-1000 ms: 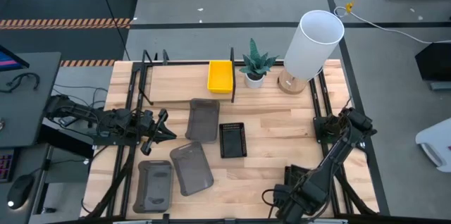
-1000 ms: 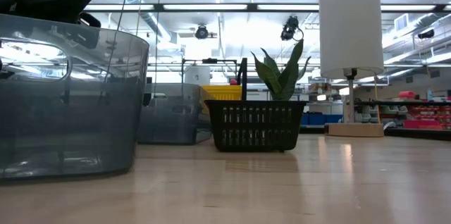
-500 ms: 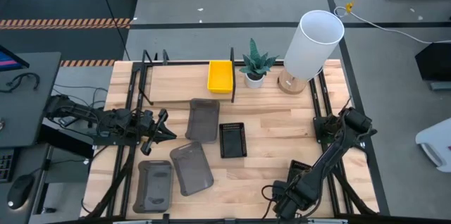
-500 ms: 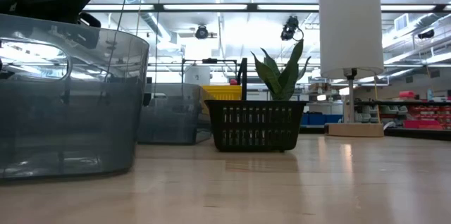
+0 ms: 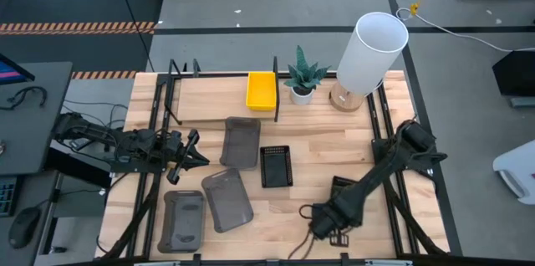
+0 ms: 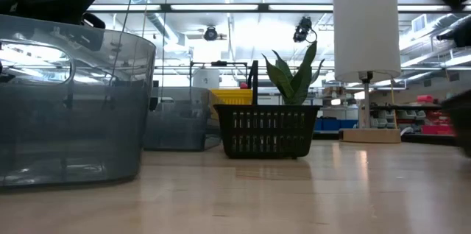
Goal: Stack baskets on shelf by color
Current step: Stack the top right black bin on top of the bottom black bin, then stack the left black bin on top of the right black bin
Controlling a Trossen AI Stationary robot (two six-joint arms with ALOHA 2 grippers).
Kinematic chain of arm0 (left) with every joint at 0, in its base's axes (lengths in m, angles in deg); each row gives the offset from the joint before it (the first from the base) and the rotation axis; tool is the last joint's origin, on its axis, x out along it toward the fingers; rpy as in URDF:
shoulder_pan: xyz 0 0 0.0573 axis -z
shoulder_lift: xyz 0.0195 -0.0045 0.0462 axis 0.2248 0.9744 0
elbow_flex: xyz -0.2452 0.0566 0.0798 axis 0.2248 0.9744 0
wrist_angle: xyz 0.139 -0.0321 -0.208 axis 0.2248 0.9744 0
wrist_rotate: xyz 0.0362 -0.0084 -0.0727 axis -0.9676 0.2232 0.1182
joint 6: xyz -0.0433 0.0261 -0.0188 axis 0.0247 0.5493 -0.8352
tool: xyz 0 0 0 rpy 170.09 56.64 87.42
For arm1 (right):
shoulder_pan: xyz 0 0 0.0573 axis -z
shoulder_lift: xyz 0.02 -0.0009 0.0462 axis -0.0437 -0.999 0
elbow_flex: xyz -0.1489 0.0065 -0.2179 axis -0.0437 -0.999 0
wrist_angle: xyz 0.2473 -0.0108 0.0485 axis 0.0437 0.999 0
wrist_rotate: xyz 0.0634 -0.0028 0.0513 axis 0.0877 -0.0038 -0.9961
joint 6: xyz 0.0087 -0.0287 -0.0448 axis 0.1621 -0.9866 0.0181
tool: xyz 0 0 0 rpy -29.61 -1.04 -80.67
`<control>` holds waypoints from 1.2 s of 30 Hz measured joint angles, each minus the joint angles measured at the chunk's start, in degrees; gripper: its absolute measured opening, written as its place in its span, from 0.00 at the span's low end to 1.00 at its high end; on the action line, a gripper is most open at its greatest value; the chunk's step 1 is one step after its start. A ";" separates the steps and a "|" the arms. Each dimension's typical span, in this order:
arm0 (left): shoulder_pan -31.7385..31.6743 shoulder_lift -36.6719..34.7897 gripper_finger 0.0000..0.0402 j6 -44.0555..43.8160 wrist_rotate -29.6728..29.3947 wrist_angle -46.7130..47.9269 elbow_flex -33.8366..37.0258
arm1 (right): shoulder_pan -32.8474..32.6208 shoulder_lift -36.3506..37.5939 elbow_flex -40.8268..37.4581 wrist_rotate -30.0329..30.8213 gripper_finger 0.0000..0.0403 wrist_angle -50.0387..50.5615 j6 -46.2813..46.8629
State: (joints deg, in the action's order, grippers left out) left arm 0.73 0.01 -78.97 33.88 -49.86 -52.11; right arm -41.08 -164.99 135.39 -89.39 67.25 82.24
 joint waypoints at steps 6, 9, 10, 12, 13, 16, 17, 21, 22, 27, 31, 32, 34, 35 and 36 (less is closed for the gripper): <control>0.00 0.00 0.08 0.02 -0.01 0.00 0.00 | 5.30 -0.27 2.13 4.81 0.05 5.70 -7.24; 0.02 0.00 0.09 0.02 -0.01 0.00 0.00 | 6.49 -0.25 3.49 6.94 0.09 6.84 -9.51; 0.00 0.00 0.09 0.00 0.00 0.00 0.00 | 6.69 -0.25 3.75 7.39 0.10 6.71 -10.50; 0.02 0.00 0.10 0.02 0.00 0.00 0.00 | 7.11 -0.25 4.19 7.80 0.15 6.73 -11.79; 0.01 0.00 0.10 0.01 -0.01 0.00 0.00 | 7.40 -0.25 4.23 7.62 0.17 6.69 -11.95; 0.01 0.00 0.09 0.02 -0.01 0.00 0.00 | 8.10 -0.16 4.23 6.26 0.25 7.77 -11.92; 0.00 0.00 0.08 0.00 0.00 0.00 0.00 | 8.17 -0.11 4.23 5.96 0.27 8.25 -11.88; 0.02 0.00 0.07 0.00 -0.01 0.00 0.00 | 8.05 0.19 4.58 4.40 0.37 9.49 -10.60; 0.01 0.00 0.07 0.00 -0.01 0.00 0.00 | 8.01 0.28 4.99 4.43 0.39 10.01 -10.09; 0.00 0.00 0.08 0.02 0.00 0.00 0.00 | 8.17 0.10 7.25 5.77 0.48 12.80 -11.68; 0.00 0.00 0.10 0.00 0.00 0.00 0.00 | 8.25 1.47 9.24 14.37 0.53 16.09 -9.22; 0.01 0.00 0.10 0.00 -0.01 0.00 0.00 | 8.41 1.50 10.00 12.17 0.54 16.67 -10.88; 0.01 0.00 0.09 0.02 0.00 0.00 0.00 | 8.75 1.59 11.08 11.64 0.55 21.65 -11.51; 0.02 0.00 0.09 -0.02 0.00 0.00 0.00 | 8.54 2.09 11.11 16.02 0.56 20.80 -10.33; 0.02 0.00 0.08 0.00 0.00 0.00 0.00 | 8.47 2.24 11.43 18.08 0.56 18.51 -10.15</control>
State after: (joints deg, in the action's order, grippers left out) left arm 0.75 0.01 -78.97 33.89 -49.86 -52.11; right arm -32.61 -162.75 146.82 -71.31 85.77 72.10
